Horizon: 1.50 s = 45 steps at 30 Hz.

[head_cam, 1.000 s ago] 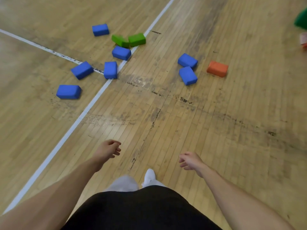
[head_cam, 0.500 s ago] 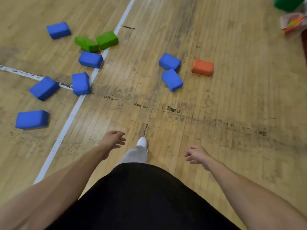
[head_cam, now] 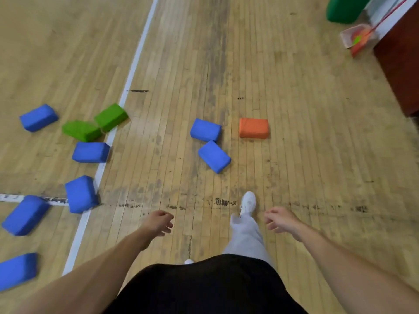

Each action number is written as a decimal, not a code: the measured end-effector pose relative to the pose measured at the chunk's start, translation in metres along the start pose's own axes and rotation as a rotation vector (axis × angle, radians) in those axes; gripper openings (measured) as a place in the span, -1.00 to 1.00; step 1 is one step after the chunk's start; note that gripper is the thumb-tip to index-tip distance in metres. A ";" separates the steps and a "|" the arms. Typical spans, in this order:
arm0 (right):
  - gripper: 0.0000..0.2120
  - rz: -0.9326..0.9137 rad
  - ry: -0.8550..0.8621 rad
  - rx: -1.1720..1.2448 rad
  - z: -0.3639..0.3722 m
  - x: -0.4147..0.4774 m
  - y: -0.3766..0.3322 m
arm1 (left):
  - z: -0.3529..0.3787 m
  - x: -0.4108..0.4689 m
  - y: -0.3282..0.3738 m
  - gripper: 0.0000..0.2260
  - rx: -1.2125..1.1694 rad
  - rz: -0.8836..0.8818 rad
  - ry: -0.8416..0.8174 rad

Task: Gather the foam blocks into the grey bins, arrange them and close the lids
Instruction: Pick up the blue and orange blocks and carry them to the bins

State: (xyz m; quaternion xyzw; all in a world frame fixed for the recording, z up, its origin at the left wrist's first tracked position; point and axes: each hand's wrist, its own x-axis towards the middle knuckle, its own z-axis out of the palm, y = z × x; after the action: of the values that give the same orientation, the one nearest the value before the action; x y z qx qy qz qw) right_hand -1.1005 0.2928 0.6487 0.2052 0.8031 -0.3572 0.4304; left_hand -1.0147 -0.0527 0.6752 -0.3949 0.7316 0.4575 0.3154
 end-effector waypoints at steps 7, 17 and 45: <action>-0.84 0.061 -0.066 -0.116 -0.117 0.103 -0.078 | 0.022 0.070 0.152 -0.80 0.011 -0.037 0.001; -0.89 -0.122 -0.099 -0.240 -0.170 0.216 -0.264 | 0.002 0.169 0.305 -0.77 -0.080 0.006 0.034; -0.55 -0.396 -0.207 -0.362 0.087 0.856 -0.104 | 0.290 0.806 0.122 -0.74 -0.914 -0.316 0.244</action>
State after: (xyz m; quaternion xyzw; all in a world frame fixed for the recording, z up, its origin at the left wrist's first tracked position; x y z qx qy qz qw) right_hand -1.5857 0.1776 -0.0596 -0.0736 0.8300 -0.3041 0.4618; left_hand -1.4857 0.0139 -0.0476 -0.6495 0.4188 0.6285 0.0876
